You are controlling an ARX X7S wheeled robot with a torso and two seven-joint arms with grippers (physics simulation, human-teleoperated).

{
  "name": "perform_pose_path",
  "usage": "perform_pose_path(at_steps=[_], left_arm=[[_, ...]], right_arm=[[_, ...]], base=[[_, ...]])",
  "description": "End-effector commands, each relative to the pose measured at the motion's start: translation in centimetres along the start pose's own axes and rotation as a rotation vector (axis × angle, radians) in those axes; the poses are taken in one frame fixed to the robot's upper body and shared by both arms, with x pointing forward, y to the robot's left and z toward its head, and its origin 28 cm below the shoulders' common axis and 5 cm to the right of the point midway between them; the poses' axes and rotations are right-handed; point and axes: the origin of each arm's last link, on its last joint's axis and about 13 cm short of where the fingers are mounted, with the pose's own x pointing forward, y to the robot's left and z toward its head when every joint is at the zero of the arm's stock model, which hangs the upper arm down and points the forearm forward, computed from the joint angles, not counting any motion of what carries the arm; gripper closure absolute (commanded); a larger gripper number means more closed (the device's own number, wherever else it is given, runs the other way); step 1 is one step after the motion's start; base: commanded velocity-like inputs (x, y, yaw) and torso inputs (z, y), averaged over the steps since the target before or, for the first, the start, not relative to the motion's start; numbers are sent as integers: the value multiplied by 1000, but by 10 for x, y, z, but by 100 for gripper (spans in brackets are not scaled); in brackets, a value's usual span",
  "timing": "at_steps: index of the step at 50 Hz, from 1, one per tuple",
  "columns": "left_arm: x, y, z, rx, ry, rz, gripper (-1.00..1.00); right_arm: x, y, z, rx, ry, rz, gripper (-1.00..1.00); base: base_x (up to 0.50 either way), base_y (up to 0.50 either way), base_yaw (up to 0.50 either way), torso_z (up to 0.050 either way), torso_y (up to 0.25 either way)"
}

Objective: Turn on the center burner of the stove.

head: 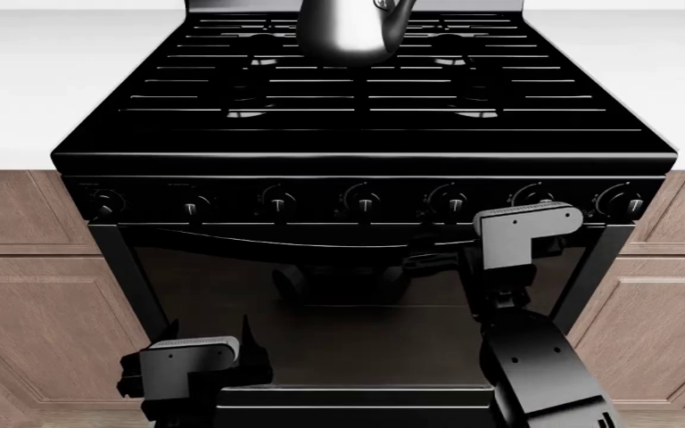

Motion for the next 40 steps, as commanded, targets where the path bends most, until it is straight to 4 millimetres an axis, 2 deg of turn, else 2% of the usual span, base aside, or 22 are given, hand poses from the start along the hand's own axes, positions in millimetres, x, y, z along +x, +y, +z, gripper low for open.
perform_pose_path(at_steps=[1,40], left_arm=[[1,0,0,-2,7,5,-100],[2,1,0,-4,7,8,-100]], right_arm=[[8,1,-3,2,14,9,-100],[15,1,-9,-33,66,24,-100]], base=[[0,0,0,0,0],[0,0,0,0,0]])
